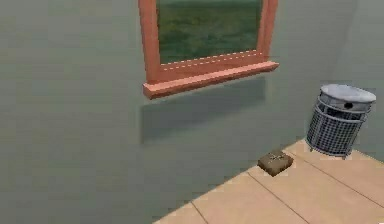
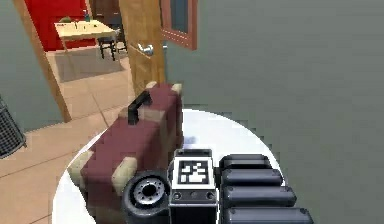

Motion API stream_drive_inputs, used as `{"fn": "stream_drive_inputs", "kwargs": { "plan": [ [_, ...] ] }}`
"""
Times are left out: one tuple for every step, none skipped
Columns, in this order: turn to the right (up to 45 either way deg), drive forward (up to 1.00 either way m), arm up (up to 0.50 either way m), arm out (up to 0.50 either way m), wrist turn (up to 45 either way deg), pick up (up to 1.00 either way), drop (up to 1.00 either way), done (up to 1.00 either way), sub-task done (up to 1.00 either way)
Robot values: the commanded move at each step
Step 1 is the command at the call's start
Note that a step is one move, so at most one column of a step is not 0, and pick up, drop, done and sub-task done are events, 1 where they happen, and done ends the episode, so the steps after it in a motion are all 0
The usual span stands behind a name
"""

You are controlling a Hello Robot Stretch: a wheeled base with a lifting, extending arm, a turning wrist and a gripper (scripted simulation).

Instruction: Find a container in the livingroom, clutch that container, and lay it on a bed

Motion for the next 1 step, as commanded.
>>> {"fn": "stream_drive_inputs", "kwargs": {
  "plan": [
    [0.0,0.3,0.0,0.0,0.0,0.0,0.0,0.0,0.0]
  ]
}}
